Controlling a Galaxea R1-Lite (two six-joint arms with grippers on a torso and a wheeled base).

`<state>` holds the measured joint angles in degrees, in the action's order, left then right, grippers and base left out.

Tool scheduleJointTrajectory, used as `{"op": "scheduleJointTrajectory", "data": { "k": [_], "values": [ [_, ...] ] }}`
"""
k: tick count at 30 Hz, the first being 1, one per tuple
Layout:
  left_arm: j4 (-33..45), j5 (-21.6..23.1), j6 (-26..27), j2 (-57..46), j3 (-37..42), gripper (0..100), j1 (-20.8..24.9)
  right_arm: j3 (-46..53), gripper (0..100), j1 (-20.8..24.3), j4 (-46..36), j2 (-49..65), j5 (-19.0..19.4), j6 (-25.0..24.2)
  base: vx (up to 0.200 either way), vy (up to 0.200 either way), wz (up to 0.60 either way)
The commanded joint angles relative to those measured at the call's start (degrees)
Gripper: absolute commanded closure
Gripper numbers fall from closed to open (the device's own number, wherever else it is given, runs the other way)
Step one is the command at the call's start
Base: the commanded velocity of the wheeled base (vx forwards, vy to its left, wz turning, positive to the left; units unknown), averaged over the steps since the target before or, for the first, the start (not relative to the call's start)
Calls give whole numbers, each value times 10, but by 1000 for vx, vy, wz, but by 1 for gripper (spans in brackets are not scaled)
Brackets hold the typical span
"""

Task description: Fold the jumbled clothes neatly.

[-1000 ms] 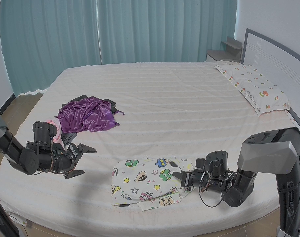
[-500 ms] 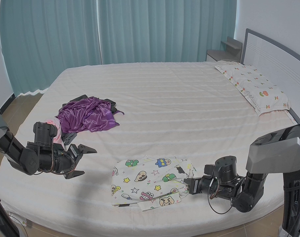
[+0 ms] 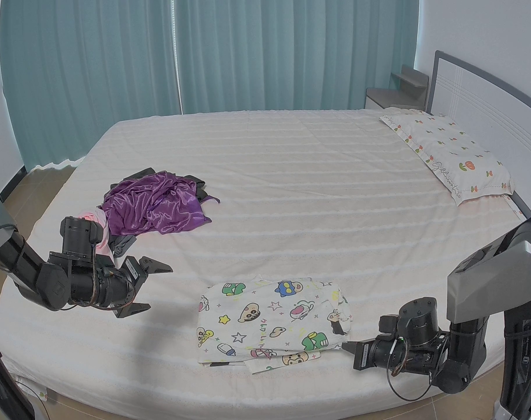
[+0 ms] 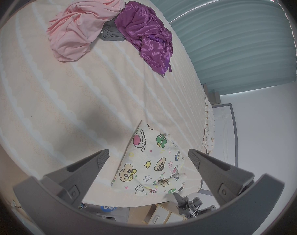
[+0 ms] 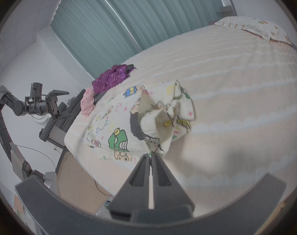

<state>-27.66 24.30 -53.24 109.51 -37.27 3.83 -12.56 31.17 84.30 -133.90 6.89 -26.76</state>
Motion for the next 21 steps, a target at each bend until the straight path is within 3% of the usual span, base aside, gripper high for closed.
{"op": "scheduleJointTrajectory", "data": {
  "k": [1, 18, 19, 21],
  "values": [
    [0, -1, 0, 9, 0, 0, 1, 26, 100, 6, 0, -11, 1, 2, 0, 0, 0],
    [1, -15, 2, 22, 1, 0, 24, 58, 100, 26, -5, -6, -6, 7, 0, 0, 0],
    [0, -21, 2, 24, 4, 0, 31, 55, 0, 25, -5, -6, -6, 12, 0, 0, 0],
    [0, -24, 2, 25, 8, 0, 36, 50, 0, 21, -4, -4, -6, 14, 0, 0, 0]
  ]
}}
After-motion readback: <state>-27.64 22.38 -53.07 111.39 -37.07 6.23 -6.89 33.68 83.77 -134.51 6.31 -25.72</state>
